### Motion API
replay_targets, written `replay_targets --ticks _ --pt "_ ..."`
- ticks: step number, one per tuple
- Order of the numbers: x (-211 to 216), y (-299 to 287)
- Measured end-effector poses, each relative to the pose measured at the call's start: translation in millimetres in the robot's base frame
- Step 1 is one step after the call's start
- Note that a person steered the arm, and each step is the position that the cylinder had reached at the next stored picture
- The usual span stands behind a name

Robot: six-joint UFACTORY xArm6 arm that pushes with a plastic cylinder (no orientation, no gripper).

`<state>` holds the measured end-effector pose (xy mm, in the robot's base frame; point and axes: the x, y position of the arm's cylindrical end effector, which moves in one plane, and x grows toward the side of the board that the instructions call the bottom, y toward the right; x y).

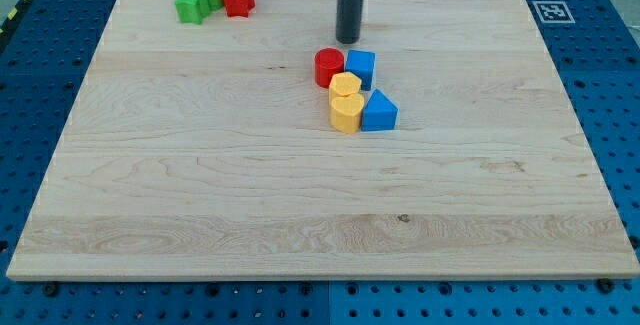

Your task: Point your arm to the green circle

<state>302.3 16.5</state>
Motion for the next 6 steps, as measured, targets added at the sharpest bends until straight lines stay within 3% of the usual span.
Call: replay_targets --ticks 2,4,6 --pt "3 -101" --pt "-5 -255" --pt "-91 -262"
